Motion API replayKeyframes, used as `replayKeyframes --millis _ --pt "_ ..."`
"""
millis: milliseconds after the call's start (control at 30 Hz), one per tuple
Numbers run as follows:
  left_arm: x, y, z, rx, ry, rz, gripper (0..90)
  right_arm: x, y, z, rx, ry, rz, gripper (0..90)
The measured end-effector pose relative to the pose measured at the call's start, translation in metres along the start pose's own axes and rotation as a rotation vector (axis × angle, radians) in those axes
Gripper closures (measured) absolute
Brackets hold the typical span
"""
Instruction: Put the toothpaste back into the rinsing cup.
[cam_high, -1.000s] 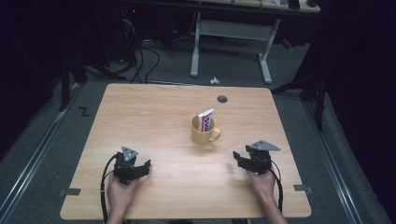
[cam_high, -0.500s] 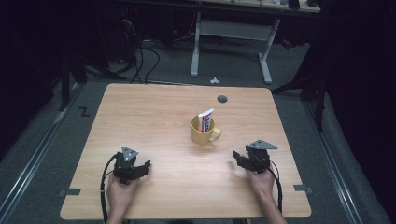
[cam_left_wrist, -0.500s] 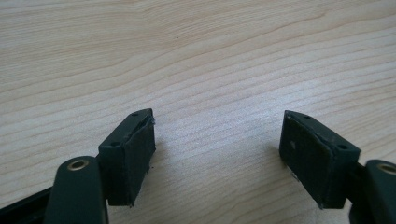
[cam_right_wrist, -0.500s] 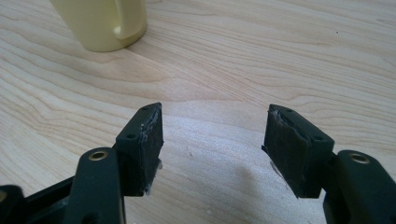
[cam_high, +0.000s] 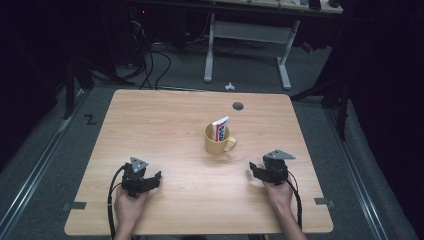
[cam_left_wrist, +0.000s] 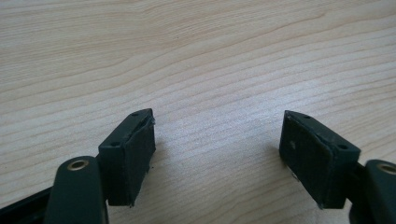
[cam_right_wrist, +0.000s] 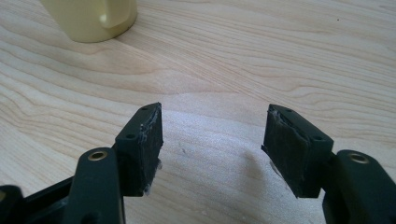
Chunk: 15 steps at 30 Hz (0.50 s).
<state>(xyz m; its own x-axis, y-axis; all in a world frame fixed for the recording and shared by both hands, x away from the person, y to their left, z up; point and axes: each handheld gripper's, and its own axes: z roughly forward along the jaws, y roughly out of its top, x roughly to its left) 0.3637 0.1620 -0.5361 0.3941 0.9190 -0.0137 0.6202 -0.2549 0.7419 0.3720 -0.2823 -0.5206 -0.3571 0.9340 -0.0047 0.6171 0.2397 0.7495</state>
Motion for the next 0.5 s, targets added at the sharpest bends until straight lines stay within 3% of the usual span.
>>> replayKeyframes --millis 500 --pt "0.0000 0.0000 0.0000 0.000 0.000 0.000 27.2 -0.0002 -0.0082 0.0056 0.033 -0.010 0.002 37.3"
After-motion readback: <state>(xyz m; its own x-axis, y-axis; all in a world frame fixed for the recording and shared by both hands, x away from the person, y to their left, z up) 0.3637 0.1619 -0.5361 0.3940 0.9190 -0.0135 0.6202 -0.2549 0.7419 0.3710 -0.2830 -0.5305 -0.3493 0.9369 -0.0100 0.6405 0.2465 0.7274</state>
